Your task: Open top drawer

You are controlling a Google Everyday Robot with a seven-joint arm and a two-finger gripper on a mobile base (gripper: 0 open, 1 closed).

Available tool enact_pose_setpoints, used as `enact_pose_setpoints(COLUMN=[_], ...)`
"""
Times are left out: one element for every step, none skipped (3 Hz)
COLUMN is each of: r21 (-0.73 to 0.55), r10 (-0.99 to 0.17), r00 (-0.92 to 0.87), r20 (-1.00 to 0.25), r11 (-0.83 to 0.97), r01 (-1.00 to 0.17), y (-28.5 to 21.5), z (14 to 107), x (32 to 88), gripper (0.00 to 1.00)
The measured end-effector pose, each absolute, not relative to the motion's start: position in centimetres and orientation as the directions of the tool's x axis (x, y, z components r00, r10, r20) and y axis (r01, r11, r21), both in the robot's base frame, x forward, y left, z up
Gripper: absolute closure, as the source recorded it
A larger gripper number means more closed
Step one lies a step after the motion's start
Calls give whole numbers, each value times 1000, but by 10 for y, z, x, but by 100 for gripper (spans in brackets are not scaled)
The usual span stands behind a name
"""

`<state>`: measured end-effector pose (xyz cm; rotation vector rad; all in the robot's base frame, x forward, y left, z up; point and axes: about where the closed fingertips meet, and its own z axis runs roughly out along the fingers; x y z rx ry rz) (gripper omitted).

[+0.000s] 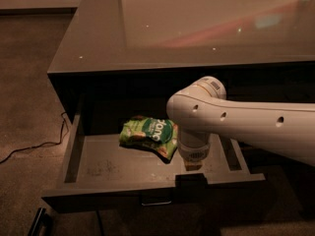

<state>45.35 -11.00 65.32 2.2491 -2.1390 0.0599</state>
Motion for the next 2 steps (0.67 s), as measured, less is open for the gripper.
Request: enact_pose_setpoints(r21=[0, 0], r10=[-997, -997], r00=[50, 50], r20=[54, 54], r11=[-50, -50], r01=[-999, -999], y=[-110, -110], z=[653, 653], x=[453, 453], gripper=[12, 0])
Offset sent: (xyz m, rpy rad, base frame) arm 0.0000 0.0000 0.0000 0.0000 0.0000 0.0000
